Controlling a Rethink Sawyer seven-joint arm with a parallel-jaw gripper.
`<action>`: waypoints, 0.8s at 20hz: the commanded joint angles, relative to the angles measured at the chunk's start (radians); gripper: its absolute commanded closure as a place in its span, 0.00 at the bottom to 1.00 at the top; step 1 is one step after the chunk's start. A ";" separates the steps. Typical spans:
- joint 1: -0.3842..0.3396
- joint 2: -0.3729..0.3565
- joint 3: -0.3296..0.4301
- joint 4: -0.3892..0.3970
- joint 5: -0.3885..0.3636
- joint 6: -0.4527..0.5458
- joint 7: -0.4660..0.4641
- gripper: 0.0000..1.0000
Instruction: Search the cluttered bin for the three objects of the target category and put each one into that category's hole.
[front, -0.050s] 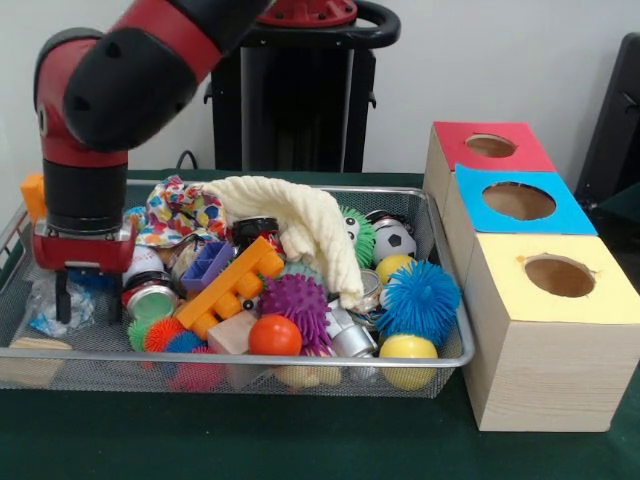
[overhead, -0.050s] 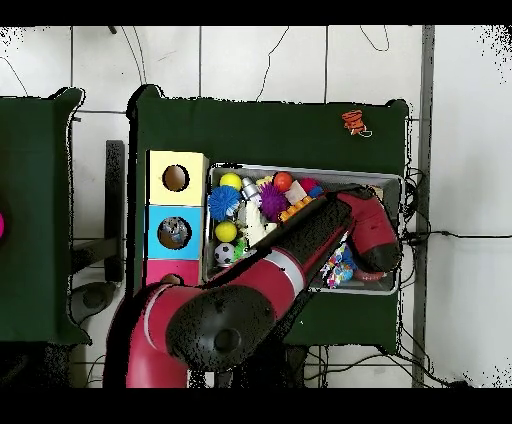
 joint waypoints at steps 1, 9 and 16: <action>0.053 0.257 -0.045 -0.107 -0.103 -0.011 0.359 0.00; 0.098 0.389 -0.243 -0.049 -0.231 -0.176 0.554 0.00; 0.097 0.339 -0.254 0.024 -0.228 -0.208 0.427 0.00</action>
